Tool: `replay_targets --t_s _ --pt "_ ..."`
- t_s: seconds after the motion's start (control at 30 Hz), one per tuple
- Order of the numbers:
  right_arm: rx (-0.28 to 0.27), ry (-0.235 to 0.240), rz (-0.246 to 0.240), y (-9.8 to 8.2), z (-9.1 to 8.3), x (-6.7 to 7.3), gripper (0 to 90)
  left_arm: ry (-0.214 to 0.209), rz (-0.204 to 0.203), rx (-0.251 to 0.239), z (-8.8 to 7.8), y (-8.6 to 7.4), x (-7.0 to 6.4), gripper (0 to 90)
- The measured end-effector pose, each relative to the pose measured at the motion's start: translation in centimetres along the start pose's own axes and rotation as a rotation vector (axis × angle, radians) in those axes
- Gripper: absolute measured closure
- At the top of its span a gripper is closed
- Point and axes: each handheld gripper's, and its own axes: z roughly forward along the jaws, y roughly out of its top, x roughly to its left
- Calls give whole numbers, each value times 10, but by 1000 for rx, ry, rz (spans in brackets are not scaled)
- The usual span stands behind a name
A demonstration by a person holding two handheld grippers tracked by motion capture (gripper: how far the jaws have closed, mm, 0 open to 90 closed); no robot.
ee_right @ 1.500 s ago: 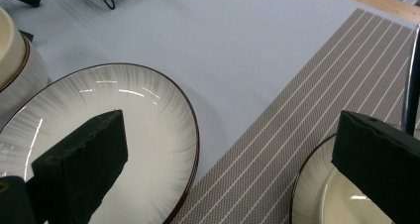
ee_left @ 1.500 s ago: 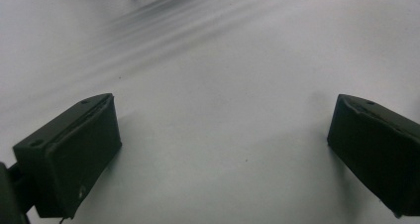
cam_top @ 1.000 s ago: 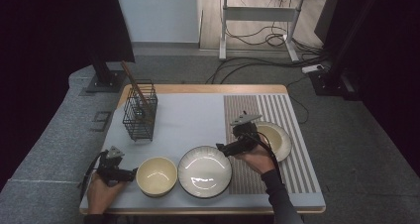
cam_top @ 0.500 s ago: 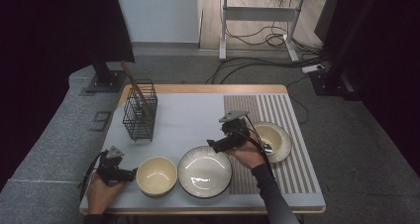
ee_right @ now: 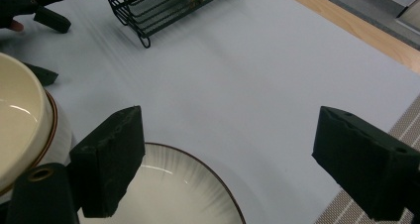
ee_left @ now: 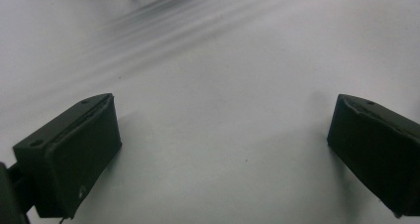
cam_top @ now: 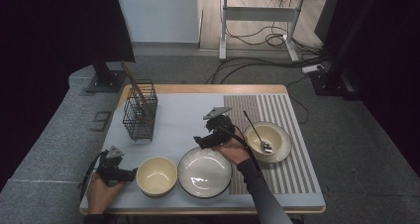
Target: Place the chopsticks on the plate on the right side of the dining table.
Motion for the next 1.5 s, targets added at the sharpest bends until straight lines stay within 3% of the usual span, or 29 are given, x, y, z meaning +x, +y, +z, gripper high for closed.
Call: replay_targets --t_s 0.13,0.6,1.27,1.5 --pt "-4 15 5 7 7 5 135 0 0 0 0 0 0 0" --pt "-3 31 -48 29 25 19 159 -1 0 2 0 0 0 0" --pt "-67 82 -49 58 46 34 231 -1 -1 2 0 0 0 0" --pt "-67 76 -81 68 54 40 276 -2 -1 2 0 0 0 0"
